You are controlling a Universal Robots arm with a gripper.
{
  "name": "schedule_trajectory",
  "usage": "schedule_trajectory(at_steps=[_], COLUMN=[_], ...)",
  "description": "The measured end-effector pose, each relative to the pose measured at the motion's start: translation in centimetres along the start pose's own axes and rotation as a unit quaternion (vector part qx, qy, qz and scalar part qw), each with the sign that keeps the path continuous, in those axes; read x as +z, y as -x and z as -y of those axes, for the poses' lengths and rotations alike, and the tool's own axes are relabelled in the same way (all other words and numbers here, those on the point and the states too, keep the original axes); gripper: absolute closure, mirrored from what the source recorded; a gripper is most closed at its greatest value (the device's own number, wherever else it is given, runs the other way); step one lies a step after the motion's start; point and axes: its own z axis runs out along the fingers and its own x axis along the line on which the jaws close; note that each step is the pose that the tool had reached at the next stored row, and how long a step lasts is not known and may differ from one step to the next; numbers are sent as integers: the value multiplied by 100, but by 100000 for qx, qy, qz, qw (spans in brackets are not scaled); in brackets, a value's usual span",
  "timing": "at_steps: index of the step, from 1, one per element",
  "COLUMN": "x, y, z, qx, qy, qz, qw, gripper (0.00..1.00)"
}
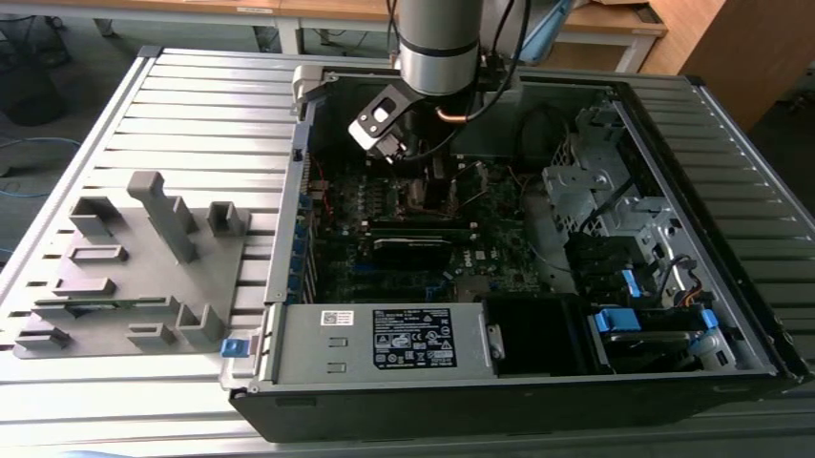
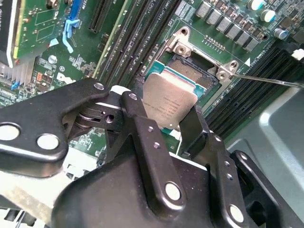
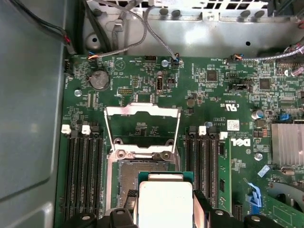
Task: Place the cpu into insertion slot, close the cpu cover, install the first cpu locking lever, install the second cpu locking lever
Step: 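Place the cpu into insertion slot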
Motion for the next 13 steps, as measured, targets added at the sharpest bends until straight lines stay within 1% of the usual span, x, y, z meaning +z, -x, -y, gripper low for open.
schedule_trajectory(at_steps=[5,9,13], x=[18,34,88], y=[-32,-102,-128], z=[2,4,9], qx=[704,783,782], qy=[-7,-4,-9], qz=[68,60,62], qw=[99998,99997,99997], gripper=[46,46,46])
